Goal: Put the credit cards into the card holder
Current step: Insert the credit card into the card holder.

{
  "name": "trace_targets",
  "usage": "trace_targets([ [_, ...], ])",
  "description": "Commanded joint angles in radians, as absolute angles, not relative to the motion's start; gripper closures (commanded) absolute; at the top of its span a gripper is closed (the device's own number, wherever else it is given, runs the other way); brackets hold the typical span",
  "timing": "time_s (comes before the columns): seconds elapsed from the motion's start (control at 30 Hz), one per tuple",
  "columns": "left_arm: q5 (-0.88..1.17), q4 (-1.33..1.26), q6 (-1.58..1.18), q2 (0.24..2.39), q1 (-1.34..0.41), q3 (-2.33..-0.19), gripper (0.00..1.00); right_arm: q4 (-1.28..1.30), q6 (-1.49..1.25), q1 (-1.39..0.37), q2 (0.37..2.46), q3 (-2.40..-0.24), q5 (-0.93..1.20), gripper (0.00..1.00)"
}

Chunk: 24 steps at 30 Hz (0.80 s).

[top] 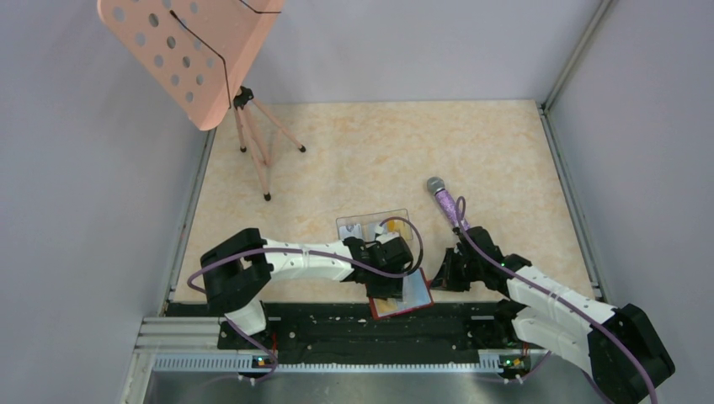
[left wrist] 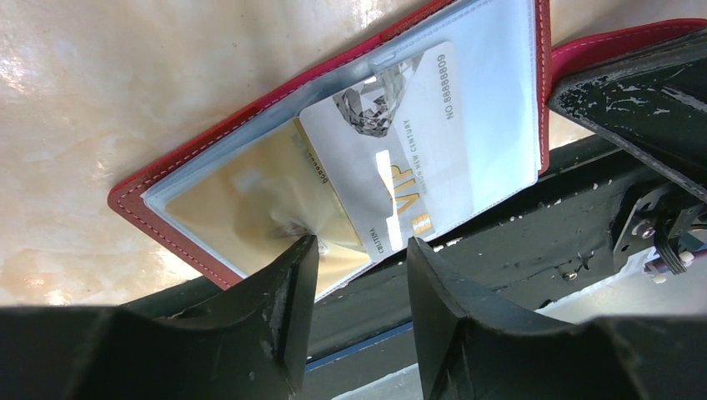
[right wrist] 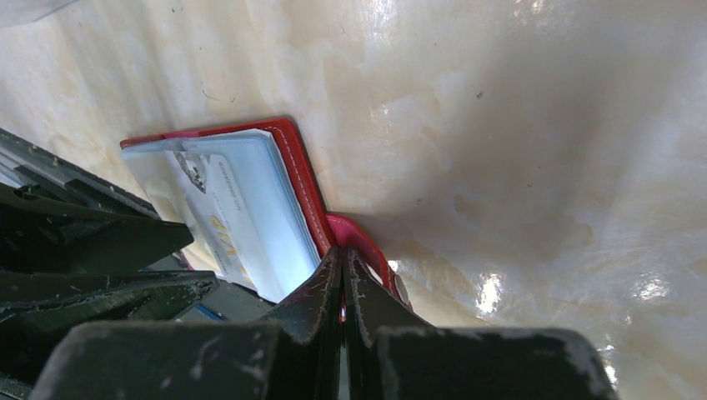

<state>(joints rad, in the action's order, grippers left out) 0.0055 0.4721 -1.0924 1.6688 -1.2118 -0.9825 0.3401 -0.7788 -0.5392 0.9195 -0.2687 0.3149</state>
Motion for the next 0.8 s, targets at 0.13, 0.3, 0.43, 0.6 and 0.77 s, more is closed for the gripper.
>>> trace_targets([
  [0.13, -0.005, 0.408, -1.091, 1.682, -1.216, -0.954, 0.55, 0.360, -0.763, -0.540, 0.933, -0.241, 0.281, 1.00],
  [0.3, 0.037, 0.367, -1.069, 1.724, -1.215, -0.991, 0.56, 0.359, -0.761, -0.540, 0.937, -0.239, 0.284, 1.00],
  [0.43, 0.048, 0.369, -1.042, 1.774, -1.215, -1.065, 0.56, 0.359, -0.761, -0.540, 0.937, -0.239, 0.285, 1.00],
  [0.6, 0.041, 0.396, -1.000, 1.825, -1.215, -1.151, 0.56, 0.359, -0.761, -0.540, 0.937, -0.239, 0.286, 1.00],
  [0.77, 0.038, 0.421, -0.980, 1.849, -1.214, -1.197, 0.55, 0.363, -0.760, -0.540, 0.934, -0.242, 0.287, 1.00],
])
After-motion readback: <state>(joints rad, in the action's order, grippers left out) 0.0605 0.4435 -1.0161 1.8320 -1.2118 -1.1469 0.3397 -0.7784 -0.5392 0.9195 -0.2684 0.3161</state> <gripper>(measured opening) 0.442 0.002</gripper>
